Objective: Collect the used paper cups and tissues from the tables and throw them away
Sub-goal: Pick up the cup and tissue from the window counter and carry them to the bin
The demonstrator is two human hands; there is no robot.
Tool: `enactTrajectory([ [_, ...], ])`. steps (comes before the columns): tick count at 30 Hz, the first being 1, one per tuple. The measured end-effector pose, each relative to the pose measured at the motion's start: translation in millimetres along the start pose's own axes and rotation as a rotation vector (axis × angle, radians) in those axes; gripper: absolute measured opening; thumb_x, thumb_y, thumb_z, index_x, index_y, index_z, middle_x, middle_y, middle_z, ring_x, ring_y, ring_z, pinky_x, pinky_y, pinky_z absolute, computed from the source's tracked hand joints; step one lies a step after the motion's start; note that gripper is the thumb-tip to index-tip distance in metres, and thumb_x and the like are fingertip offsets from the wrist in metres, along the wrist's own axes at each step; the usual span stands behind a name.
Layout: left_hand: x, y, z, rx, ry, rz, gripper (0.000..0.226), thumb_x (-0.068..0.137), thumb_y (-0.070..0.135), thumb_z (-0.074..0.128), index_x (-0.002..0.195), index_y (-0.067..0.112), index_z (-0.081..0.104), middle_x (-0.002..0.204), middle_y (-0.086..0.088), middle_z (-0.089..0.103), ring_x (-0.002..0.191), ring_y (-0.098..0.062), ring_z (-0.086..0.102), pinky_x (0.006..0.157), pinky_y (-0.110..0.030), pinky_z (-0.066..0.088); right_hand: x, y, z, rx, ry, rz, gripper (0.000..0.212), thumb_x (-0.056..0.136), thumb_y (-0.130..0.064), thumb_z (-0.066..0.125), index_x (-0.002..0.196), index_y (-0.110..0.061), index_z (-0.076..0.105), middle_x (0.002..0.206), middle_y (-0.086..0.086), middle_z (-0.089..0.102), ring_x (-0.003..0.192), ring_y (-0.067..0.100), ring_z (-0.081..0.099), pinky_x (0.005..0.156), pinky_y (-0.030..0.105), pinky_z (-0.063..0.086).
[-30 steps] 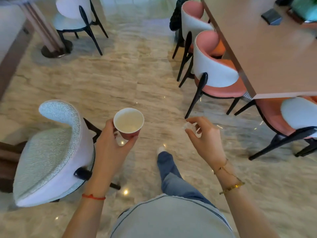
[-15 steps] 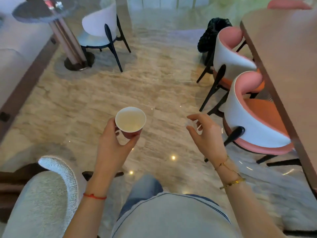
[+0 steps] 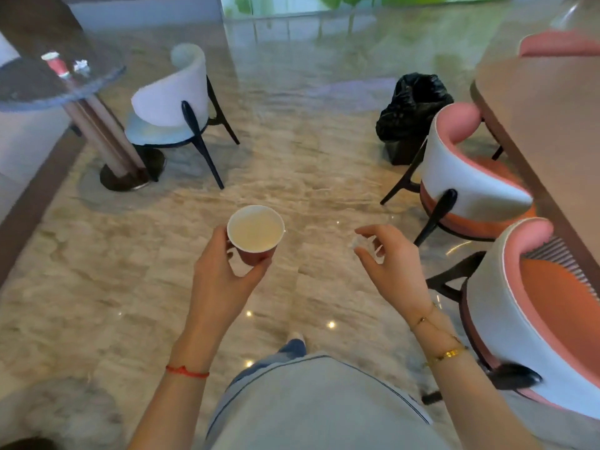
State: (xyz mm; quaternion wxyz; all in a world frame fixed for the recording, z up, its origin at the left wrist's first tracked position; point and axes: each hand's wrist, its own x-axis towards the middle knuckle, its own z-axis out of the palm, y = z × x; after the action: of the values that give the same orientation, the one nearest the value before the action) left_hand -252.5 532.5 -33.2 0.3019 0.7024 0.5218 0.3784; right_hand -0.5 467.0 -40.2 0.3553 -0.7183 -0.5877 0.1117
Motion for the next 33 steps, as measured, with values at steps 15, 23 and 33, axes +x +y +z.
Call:
enactTrajectory([
  [15,356.1,-12.0,143.5,-0.014,-0.249,0.131,0.061,0.071,0.037,0.081,0.118,0.039,0.042,0.106,0.035,0.049,0.101,0.018,0.048,0.075,-0.001,0.040,292.5,109.4,34.8,0.004,0.160,0.204,0.025,0.086,-0.012,0.067,0.110,-0.015,0.063,0.101,-0.005,0.062,0.086,0.008,0.057,0.077,0.019,0.048],
  [23,552.1,18.8,250.6,-0.041,-0.265,0.172,0.062,0.071,0.039,0.080,0.118,0.043,0.040,0.107,0.038,0.047,0.097,0.004,0.051,0.074,-0.001,0.040,490.6,207.7,13.0,-0.029,0.210,0.227,0.023,0.087,-0.014,0.066,0.110,-0.012,0.063,0.097,-0.004,0.060,0.083,0.007,0.054,0.075,0.010,0.041],
  [33,759.1,35.7,372.2,-0.062,-0.312,0.180,0.057,0.071,0.032,0.081,0.117,0.034,0.047,0.108,0.025,0.054,0.100,0.012,0.052,0.077,-0.002,0.040,700.8,298.7,-0.4,-0.043,0.282,0.222,0.019,0.087,-0.013,0.067,0.105,-0.013,0.064,0.092,-0.002,0.062,0.079,0.006,0.053,0.071,0.014,0.043],
])
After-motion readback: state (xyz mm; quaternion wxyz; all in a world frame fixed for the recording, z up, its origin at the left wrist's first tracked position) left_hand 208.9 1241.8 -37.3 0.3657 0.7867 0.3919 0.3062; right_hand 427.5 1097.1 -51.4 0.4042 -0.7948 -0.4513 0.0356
